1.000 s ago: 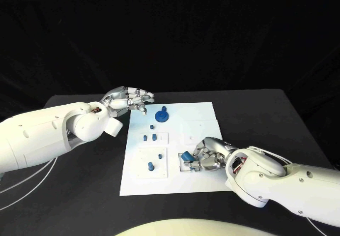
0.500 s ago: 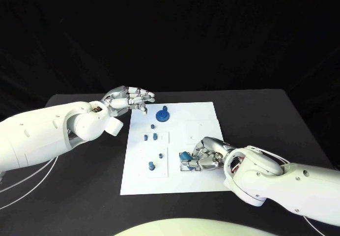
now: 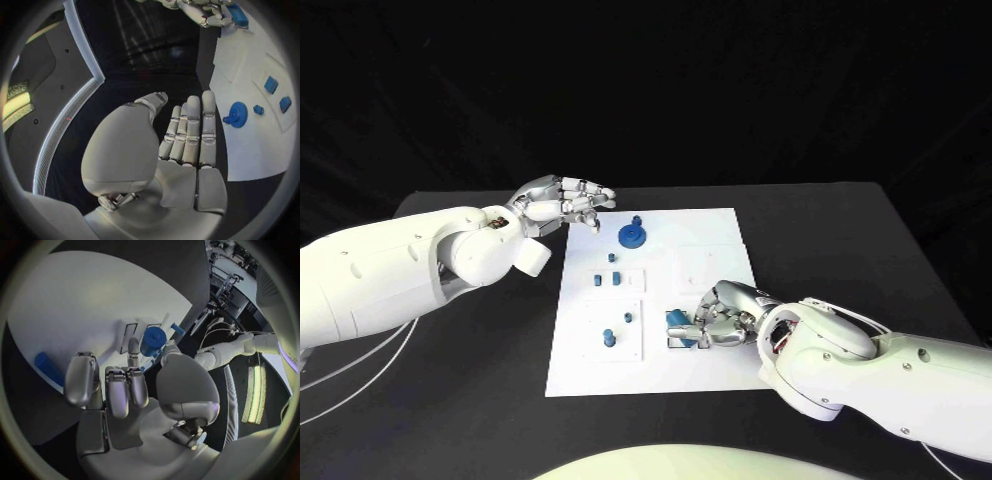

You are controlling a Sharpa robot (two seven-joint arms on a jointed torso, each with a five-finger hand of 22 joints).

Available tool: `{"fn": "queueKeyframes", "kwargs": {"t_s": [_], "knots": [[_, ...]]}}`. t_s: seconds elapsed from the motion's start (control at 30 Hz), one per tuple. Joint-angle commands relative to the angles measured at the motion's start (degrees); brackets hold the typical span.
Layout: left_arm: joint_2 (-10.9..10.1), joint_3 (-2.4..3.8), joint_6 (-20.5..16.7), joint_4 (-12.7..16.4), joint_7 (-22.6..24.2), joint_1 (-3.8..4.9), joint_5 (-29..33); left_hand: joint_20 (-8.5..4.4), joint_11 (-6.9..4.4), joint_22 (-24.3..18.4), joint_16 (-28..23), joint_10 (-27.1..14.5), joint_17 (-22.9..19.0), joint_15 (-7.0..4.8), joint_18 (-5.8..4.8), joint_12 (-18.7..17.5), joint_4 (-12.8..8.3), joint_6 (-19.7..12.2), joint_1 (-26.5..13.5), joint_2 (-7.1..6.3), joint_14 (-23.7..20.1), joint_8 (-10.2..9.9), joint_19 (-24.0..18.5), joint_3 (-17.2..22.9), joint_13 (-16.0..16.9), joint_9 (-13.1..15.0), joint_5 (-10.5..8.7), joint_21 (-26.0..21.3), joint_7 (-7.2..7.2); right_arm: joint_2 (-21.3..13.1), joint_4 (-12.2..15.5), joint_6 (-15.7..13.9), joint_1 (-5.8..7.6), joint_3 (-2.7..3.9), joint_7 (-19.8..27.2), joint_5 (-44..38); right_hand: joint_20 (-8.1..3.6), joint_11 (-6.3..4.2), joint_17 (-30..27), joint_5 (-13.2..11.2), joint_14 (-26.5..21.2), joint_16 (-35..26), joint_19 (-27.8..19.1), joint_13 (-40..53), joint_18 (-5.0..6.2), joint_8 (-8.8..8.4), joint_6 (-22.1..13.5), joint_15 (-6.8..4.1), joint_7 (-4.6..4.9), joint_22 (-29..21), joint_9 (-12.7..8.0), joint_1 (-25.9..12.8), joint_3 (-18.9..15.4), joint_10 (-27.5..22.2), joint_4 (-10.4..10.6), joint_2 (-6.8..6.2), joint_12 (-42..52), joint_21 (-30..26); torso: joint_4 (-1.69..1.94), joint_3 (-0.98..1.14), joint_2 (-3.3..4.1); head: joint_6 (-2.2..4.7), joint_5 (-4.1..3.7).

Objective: Assemble the parts on the task board

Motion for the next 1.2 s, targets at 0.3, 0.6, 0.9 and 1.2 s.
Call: {"fn": "queueKeyframes", "kwargs": {"t_s": [0.3, 0.6, 0.9, 1.2], "knots": [[0.1, 0.03, 0.7, 0.0, -0.1, 0.0, 0.1, 0.06, 0.09, -0.1, 0.1, -0.4, 0.1, -0.1, 0.79, 0.4, 0.4, -0.4, 0.0, 0.61, -0.3, -0.1, -0.3, -0.1, 0.1, -0.1, 0.3, -0.4, -0.02, -1.0, 1.1, 2.2, -0.08, -0.04, 3.0, 0.5, -0.47, -0.5, 13.6, -0.1, 5.7, 0.1, 0.7, 13.0, -0.43, 0.66, -0.5, -0.4, -0.04, 4.1, 0.5, -0.9, -0.2, 4.2, 0.0, -0.67, 0.0, -0.3, -0.02, 0.06, 0.0, 0.03, 0.33], [0.1, 0.02, 0.3, -0.2, -0.5, -0.01, 0.0, 0.06, 0.09, -0.1, 0.1, -0.4, 0.1, -0.1, 0.79, 0.4, 0.4, -0.3, 0.0, 0.73, -0.3, -0.1, -0.3, 0.0, 0.1, -0.1, 0.31, -0.4, -0.02, -2.2, 2.5, 1.7, -0.08, -0.03, 4.9, 2.0, -0.48, -0.55, 13.7, 0.0, 5.7, 0.2, 0.8, 13.3, -0.47, 0.94, -0.4, -0.44, -0.1, 4.3, 0.7, 0.2, 0.7, 4.4, -0.1, 1.65, 0.4, 0.0, -0.03, 0.03, -0.04, 0.05, 0.43], [0.1, 0.01, 0.2, -0.4, -0.9, -0.07, -0.4, 0.06, 0.09, -0.1, 0.1, -0.4, 0.1, -0.1, 0.79, 0.4, 0.4, -0.3, 0.0, 0.73, -0.3, -0.1, -0.3, 0.0, 0.1, -0.1, 0.31, -0.4, -0.02, -2.4, 3.8, 1.3, -0.08, -0.03, 5.5, 4.2, -0.44, -0.52, 13.7, 0.5, 5.7, 0.2, 0.9, 13.4, -0.48, 1.03, -0.5, -0.41, -0.09, 4.5, 0.7, 1.8, 1.1, 4.6, -0.2, 4.15, 0.6, 0.0, 0.02, 0.07, 0.02, -0.04, 0.56], [0.1, 0.01, 0.1, -0.2, -1.4, -0.2, -0.4, 0.06, 0.1, -0.1, 0.2, -0.4, 0.1, -0.11, 0.8, 0.4, 0.5, -0.3, 0.1, 0.86, -0.3, -0.1, -0.2, 0.0, 0.1, -0.1, 0.32, -0.4, -0.01, -2.6, 3.1, 2.3, -0.02, -0.03, 5.3, 4.7, -0.55, -0.65, 13.7, 6.3, 5.7, 0.1, 1.0, 13.7, -0.49, 0.99, -0.9, -0.56, -0.22, 4.9, 0.5, 12.5, 1.9, 4.7, -1.7, 7.25, 0.9, 0.0, -0.01, -0.03, -0.02, -0.13, 0.48]]}}
